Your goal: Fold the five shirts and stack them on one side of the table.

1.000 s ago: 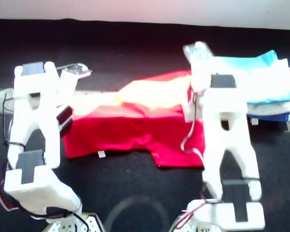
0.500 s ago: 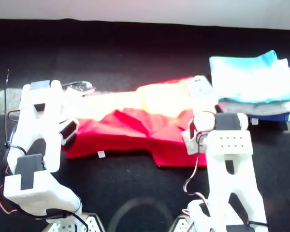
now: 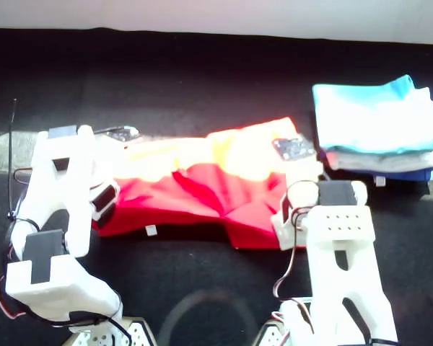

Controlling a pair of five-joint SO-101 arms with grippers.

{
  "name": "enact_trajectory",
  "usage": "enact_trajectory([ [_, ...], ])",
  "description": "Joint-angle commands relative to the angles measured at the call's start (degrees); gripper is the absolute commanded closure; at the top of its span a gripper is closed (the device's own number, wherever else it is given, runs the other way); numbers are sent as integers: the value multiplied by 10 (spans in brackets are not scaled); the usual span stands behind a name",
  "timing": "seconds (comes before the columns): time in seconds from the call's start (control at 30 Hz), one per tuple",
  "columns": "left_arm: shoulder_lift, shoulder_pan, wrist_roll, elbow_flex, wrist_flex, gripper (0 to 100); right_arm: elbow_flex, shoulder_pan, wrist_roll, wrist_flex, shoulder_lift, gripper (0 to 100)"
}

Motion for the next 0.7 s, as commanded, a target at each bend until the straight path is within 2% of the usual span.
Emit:
enact_trajectory([
  [0.0, -22, 0, -5, 15, -31, 988, 31, 7, 5, -27, -16, 992],
  [0.13, -22, -1, -4, 23, -47, 986, 49, 7, 5, -44, -16, 980],
  [0.2, -28, -1, -4, 22, -44, 970, 44, 4, 5, -34, -17, 924],
  [0.33, -28, -9, -3, -14, -35, 852, -17, 4, 5, -2, -18, 783],
  [0.4, -28, -18, -3, -53, -15, 815, -65, 4, 5, 18, -18, 775],
  [0.53, -28, -36, -4, -159, 32, 811, -169, 4, 4, 47, -17, 776],
  [0.67, -22, -42, -4, -264, 55, 811, -221, 5, 1, 2, -3, 788],
])
